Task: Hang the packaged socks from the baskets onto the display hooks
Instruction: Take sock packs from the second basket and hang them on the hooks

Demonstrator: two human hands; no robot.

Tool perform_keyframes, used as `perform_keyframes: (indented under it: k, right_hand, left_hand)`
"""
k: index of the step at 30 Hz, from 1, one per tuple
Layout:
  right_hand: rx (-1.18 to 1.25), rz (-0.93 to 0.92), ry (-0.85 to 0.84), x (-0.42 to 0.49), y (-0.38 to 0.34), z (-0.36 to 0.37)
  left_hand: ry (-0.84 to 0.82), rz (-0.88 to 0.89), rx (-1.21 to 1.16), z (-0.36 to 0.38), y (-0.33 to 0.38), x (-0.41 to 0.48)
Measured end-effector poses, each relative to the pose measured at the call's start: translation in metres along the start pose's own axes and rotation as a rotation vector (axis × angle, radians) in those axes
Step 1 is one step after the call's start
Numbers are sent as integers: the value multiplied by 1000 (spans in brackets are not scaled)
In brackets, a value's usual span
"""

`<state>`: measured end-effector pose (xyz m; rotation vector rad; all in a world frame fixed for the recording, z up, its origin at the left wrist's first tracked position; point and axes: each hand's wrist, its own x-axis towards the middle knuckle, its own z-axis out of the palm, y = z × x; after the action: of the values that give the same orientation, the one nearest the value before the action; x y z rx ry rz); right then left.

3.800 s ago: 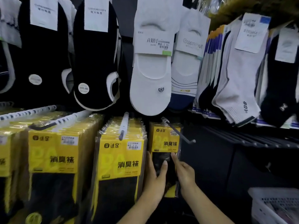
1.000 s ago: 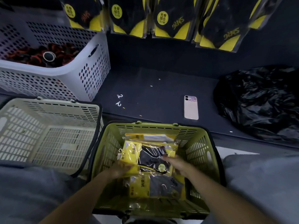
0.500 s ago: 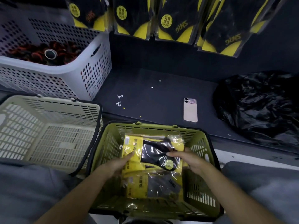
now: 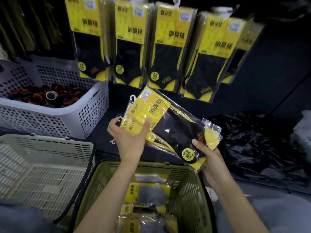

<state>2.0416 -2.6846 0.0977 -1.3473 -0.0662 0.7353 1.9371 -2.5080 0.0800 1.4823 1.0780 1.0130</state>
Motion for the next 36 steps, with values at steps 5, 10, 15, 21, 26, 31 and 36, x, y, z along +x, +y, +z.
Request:
perform_keyframes:
  k: [5, 10, 15, 21, 26, 31, 36]
  right_hand:
    - [94, -125, 42, 4, -21, -4]
    - [116, -117, -66, 1, -11, 8]
    - [-29, -234, -73, -3, -28, -2]
    - [-279, -548, -85, 1, -92, -6]
    - [-218, -667, -97, 4, -125, 3]
    - [-146, -654, -41, 8, -154, -22]
    - [-115, -669, 247, 24, -200, -72]
  left_hand:
    - [-158, -85, 25, 5, 29, 20]
    - [-609, -546, -694, 34, 50, -5]
    - [-495, -363, -647, 46, 55, -8]
    - [-472, -67, -431, 47, 82, -3]
    - [-571, 155, -347, 57, 101, -10]
    - [-580, 211, -362, 68, 129, -2]
    - [-468, 168, -385, 74, 160, 27]
